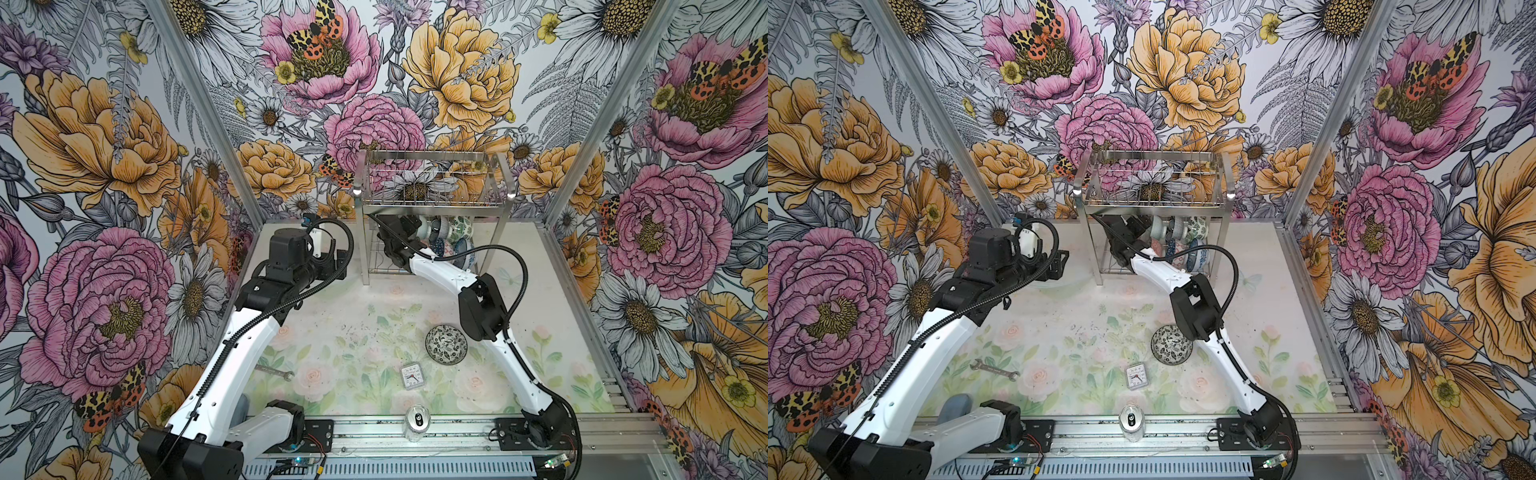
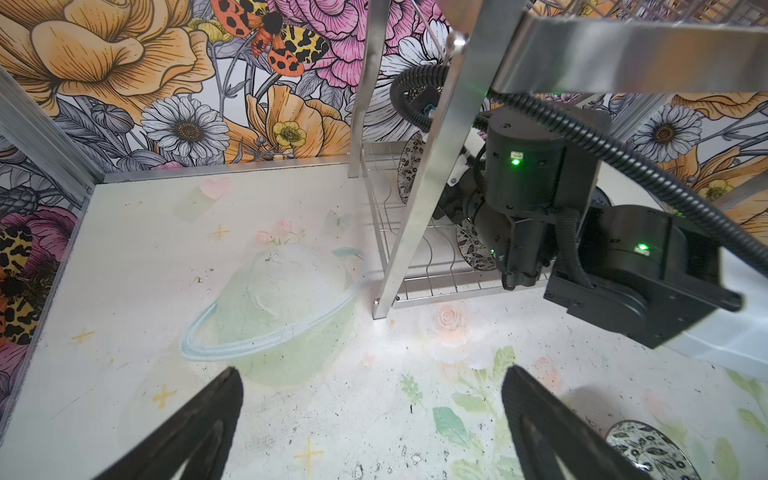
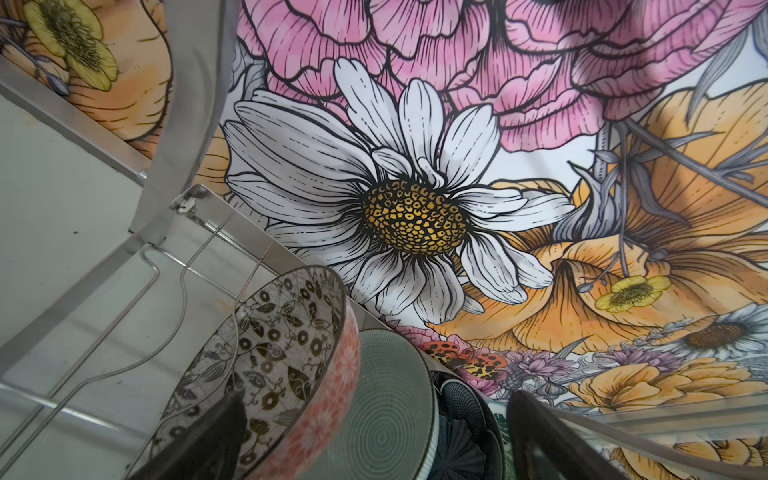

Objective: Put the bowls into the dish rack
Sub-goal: 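Open the right gripper and draw it back from the rack, then move the left gripper to the last leaf-patterned bowl while the right withdraws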

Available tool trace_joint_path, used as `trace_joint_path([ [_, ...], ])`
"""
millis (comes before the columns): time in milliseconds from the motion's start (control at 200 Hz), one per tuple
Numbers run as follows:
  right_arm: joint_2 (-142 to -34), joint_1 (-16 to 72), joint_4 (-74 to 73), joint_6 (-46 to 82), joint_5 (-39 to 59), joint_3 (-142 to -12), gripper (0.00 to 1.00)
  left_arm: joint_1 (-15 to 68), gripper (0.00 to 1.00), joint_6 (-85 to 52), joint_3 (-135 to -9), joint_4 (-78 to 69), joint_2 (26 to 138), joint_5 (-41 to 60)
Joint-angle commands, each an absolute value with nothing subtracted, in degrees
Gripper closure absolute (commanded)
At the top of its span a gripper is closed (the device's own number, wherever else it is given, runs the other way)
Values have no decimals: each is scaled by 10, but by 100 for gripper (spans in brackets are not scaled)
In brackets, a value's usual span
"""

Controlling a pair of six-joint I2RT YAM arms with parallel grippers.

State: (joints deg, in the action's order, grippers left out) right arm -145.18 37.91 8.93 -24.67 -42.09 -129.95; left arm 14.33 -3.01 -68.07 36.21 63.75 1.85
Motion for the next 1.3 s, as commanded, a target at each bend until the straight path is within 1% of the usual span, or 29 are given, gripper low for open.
trace_joint_path([
  [0,-1390,386,77,-205,-374,-1260,0,141,1,-30,-676,357,635,21],
  [240,-1307,393,-23,-213,-334,-1094,0,145,1,-27,-675,357,637,15],
  [405,-1252,399,-104,-224,-330,-984,0,144,1,-25,-674,356,641,12],
  [651,-1150,410,-163,-214,-322,-849,0,148,1,-20,-673,356,646,13],
  [761,-1078,412,-142,-178,-296,-795,0,153,1,-17,-673,353,649,18],
  [991,-929,401,-28,-80,-257,-701,0,182,1,-8,-673,355,649,5],
  [1156,-826,378,29,-13,-220,-635,0,240,1,-15,-673,361,648,-25],
  [1296,-746,354,67,29,-197,-592,0,286,1,-50,-652,367,646,-46],
])
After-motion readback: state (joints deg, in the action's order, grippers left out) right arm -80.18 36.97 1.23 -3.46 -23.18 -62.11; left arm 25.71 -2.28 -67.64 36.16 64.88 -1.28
